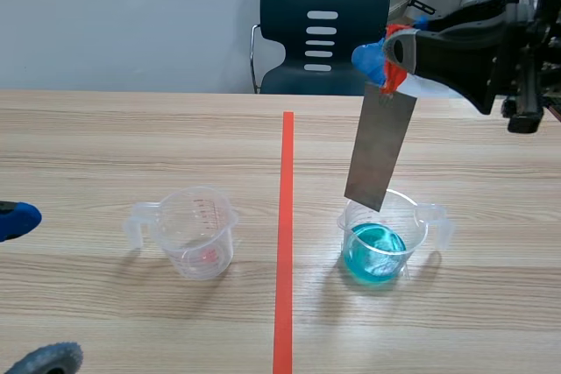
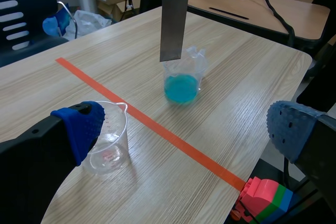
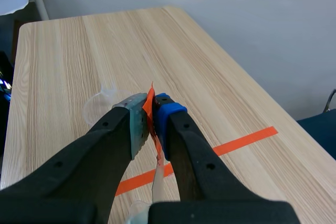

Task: Do the redox reaction experiment

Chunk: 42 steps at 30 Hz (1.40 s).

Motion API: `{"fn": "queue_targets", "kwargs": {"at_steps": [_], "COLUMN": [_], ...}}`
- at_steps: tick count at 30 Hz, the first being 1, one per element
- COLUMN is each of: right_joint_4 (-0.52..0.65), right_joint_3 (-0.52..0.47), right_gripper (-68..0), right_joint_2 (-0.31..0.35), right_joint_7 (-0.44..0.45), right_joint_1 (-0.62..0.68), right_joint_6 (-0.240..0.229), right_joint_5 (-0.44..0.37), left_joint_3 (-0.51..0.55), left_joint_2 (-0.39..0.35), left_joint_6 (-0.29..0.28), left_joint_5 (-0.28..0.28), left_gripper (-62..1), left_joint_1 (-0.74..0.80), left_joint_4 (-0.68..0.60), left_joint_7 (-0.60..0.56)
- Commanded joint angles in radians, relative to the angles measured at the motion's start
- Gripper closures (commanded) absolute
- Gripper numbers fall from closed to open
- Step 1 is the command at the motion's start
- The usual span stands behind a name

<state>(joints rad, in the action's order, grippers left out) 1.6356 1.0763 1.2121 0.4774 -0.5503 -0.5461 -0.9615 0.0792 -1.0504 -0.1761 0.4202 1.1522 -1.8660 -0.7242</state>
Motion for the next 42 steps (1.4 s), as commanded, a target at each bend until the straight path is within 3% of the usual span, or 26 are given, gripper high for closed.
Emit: {"fn": "queue_targets", "kwargs": {"at_steps": [1, 20, 32, 42], "right_joint_4": [0.031, 0.145, 0.145, 0.139], "right_joint_3": [-0.011, -0.011, -0.011, -0.010], "right_gripper": [-0.8, -0.8, -0.8, -0.8], "right_joint_2": [0.044, 0.278, 0.348, 0.362], "right_joint_7": [0.042, 0.219, 0.164, 0.138], "right_joint_1": [-0.015, -0.015, -0.009, -0.009], "right_joint_6": [-0.004, -0.016, -0.023, -0.023], "right_joint_5": [-0.012, -0.012, -0.011, -0.011], "left_joint_3": [-0.006, -0.006, -0.006, -0.006], "left_joint_2": [0.005, 0.005, 0.005, 0.005], "left_joint_6": [-0.003, -0.003, -0.003, -0.003], "left_joint_5": [0.005, 0.005, 0.005, 0.005], "left_gripper": [-62.3, -62.3, -62.3, -62.3], "left_joint_1": [-0.003, -0.003, -0.003, -0.003], "left_joint_4": [-0.020, -0.020, -0.020, -0.020], "left_joint_7": [-0.020, -0.020, -0.020, -0.020]}}
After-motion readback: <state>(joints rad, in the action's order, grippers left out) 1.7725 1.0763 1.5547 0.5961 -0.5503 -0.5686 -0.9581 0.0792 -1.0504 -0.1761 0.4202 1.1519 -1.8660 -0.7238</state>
